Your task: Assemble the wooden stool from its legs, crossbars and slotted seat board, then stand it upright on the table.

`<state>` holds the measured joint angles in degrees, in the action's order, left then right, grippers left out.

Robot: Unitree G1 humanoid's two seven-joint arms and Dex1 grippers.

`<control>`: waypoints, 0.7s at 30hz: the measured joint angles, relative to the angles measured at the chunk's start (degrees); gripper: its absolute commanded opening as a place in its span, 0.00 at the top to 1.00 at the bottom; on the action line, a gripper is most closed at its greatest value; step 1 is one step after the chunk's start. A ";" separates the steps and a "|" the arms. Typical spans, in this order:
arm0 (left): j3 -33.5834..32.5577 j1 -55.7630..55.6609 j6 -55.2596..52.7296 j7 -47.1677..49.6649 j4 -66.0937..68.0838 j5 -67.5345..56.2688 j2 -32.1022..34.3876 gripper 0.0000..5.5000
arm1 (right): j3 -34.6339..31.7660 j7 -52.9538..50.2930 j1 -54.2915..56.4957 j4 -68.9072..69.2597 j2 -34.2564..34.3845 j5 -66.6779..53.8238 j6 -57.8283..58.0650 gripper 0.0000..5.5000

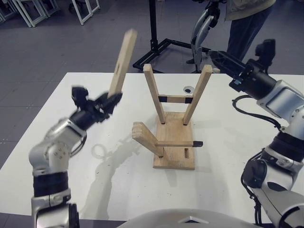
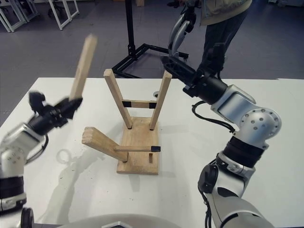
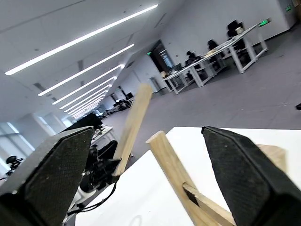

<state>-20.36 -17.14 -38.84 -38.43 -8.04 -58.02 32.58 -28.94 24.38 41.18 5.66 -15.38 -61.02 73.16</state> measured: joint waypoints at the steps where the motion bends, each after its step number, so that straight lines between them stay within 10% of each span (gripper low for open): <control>1: -0.81 -2.15 -1.66 -1.39 0.14 -3.24 0.40 0.62 | 0.91 0.48 0.95 -1.78 0.26 -0.98 0.25 0.23; 21: 8.37 -8.72 -13.62 -8.53 1.06 -15.44 -5.23 0.62 | 10.24 4.85 7.33 -4.13 0.39 -14.06 0.62 0.23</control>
<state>-11.99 -25.86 -52.46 -46.96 -6.97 -73.46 27.35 -18.70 29.23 48.51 1.52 -14.99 -75.09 73.78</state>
